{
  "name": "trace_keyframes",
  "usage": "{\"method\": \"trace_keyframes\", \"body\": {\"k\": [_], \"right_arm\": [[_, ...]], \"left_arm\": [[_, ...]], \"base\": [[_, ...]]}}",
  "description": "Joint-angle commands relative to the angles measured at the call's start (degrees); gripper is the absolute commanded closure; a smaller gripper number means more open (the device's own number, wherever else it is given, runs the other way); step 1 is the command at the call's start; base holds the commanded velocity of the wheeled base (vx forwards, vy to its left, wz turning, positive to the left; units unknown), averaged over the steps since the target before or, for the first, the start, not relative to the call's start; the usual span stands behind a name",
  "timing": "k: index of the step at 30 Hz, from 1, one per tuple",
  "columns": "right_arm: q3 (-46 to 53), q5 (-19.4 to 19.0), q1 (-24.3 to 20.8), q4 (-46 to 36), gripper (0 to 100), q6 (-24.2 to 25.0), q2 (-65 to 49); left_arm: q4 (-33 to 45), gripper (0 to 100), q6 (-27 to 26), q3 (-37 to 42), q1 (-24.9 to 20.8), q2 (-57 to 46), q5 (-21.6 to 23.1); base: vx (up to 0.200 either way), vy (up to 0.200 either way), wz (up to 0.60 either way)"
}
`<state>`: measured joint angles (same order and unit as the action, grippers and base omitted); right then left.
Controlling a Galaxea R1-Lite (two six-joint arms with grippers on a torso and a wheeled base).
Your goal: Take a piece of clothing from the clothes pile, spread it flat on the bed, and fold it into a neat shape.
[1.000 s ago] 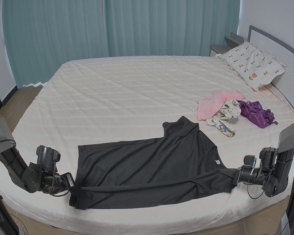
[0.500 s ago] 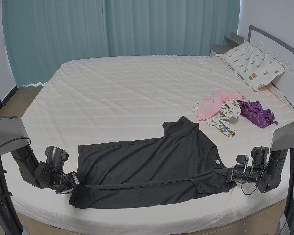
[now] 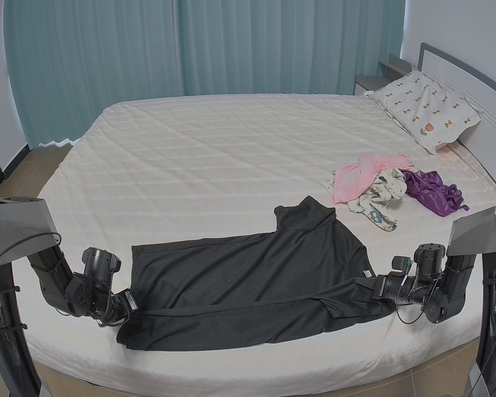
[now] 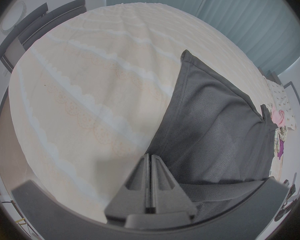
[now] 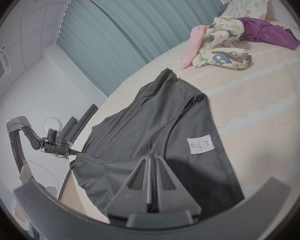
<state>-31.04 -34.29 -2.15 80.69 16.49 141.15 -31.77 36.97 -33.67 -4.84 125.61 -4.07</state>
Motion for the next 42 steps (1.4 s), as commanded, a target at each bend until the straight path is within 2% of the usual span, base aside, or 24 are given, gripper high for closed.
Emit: {"method": "trace_keyframes", "body": {"k": [1, 8, 9, 12, 17, 20, 24, 25, 27, 30, 31, 33, 37, 38, 42], "right_arm": [[-1.0, 0.1, -0.5, 0.1, 100, 0.4, 0.8], [-1.4, 0.1, -0.2, 0.0, 100, 0.6, 1.4], [-1.4, 0.1, -0.2, 0.1, 0, 0.6, 1.4], [-1.6, 0.5, -0.2, 0.2, 0, 1.3, 1.1], [-1.7, 1.8, 0.2, 3.6, 0, 6.3, -0.1], [0.0, 3.6, 0.9, 7.7, 0, 12.3, -1.8], [2.1, 6.3, 2.1, 8.5, 0, 15.3, -3.4], [2.1, 6.3, 2.1, 8.5, 0, 15.3, -3.4], [4.6, 9.1, 2.4, 8.9, 0, 18.8, -4.7], [6.6, 10.5, 2.6, 8.9, 0, 22.3, -5.5], [6.6, 10.5, 2.6, 8.9, 0, 22.3, -5.5], [8.4, 10.5, 2.5, 8.9, 0, 26.6, -6.0], [9.1, 10.4, 2.3, 8.9, 0, 31.8, -6.6], [8.9, 10.1, 2.4, 8.9, 0, 34.1, -6.9], [9.0, 9.7, 2.1, 8.9, 0, 37.9, -7.6]], "left_arm": [[0.0, 100, 0.0, -0.6, 0.0, 1.0, -0.1], [-0.2, 100, 0.7, -1.2, 0.0, 1.7, 0.0], [-0.2, 0, 1.3, -1.4, 0.0, 1.7, 0.0], [-0.3, 0, 3.3, -1.8, 0.0, 1.5, 0.0], [-0.3, 0, 4.2, -1.7, 0.5, 1.0, 0.1], [-0.2, 0, 6.2, -1.0, 2.5, -2.1, 1.5], [-0.2, 0, 8.3, 0.8, 4.2, -6.6, 6.0], [-0.2, 0, 8.3, 0.8, 4.2, -6.6, 6.0], [-0.2, 0, 9.8, 2.9, 5.4, -10.9, 11.0], [-0.5, 0, 9.9, 3.5, 6.1, -12.2, 14.1], [-0.5, 0, 9.9, 3.5, 6.1, -12.2, 14.1], [-1.8, 0, 11.1, 3.1, 6.7, -12.1, 15.1], [-6.9, 0, 16.1, 4.0, 6.9, -12.0, 17.0], [-8.4, 0, 17.5, 4.8, 7.2, -11.9, 18.7], [-8.8, 0, 17.6, 5.1, 8.7, -11.7, 20.9]], "base": [[0.000, 0.000, 0.00], [0.000, 0.000, 0.00], [0.000, 0.000, 0.00], [0.000, 0.000, 0.00], [0.000, 0.000, 0.00], [0.000, 0.000, 0.00], [0.000, 0.000, 0.00], [0.000, 0.000, 0.00], [0.000, 0.000, 0.00], [0.000, 0.000, 0.00], [0.000, 0.000, 0.00], [0.000, 0.000, 0.00], [0.000, 0.000, 0.00], [0.000, 0.000, 0.00], [0.000, 0.000, 0.00]]}}
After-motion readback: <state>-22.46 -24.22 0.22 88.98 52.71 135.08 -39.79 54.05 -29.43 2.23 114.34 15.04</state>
